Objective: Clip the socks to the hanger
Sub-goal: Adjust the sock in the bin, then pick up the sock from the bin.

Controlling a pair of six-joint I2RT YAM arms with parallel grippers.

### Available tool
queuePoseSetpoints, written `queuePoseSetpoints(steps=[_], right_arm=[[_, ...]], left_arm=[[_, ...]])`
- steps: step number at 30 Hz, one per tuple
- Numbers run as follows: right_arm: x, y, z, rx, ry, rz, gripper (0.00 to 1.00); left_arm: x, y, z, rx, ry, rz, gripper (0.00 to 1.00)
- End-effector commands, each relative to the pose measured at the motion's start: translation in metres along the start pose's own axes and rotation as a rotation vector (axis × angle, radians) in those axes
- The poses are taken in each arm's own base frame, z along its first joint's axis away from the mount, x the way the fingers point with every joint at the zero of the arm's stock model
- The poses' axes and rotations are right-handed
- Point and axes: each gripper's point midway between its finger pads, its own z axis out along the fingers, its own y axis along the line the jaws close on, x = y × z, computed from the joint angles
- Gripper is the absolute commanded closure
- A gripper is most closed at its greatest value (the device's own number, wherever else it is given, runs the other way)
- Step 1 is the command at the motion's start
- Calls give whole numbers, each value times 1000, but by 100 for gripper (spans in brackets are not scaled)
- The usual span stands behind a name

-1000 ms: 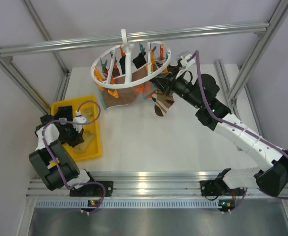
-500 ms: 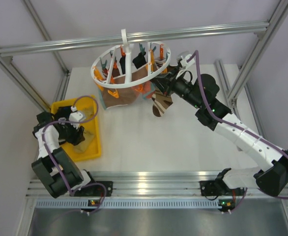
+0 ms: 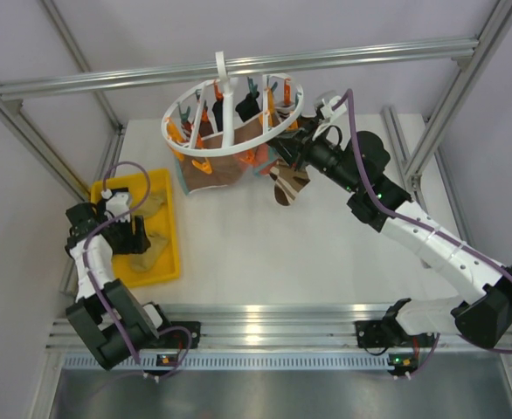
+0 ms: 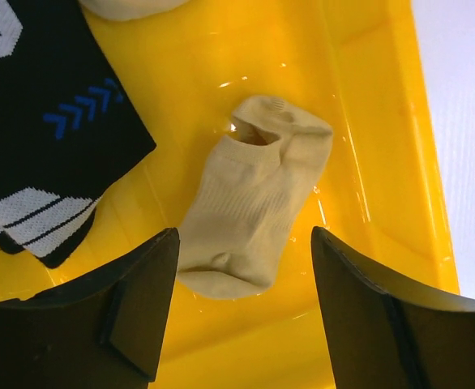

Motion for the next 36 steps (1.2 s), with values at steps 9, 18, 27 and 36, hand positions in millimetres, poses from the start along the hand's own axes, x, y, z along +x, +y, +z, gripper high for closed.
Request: queuePoseSetpoints(steps=[9,18,27,36], right_arm=[[36,-15,-3,48,107,15,100],[33,-16,-3,48,101,11,100],[28,-16,-7,50,93,-5,100],[24,-13,-10,38,81,-14,100]], left_arm=[[14,12,44,19,124,-104,32],[1,26,55,-9,122,-96,65],[-61,-26,-16,155,-187,446,100],[-98,-141,-112,453,-650,851,100]])
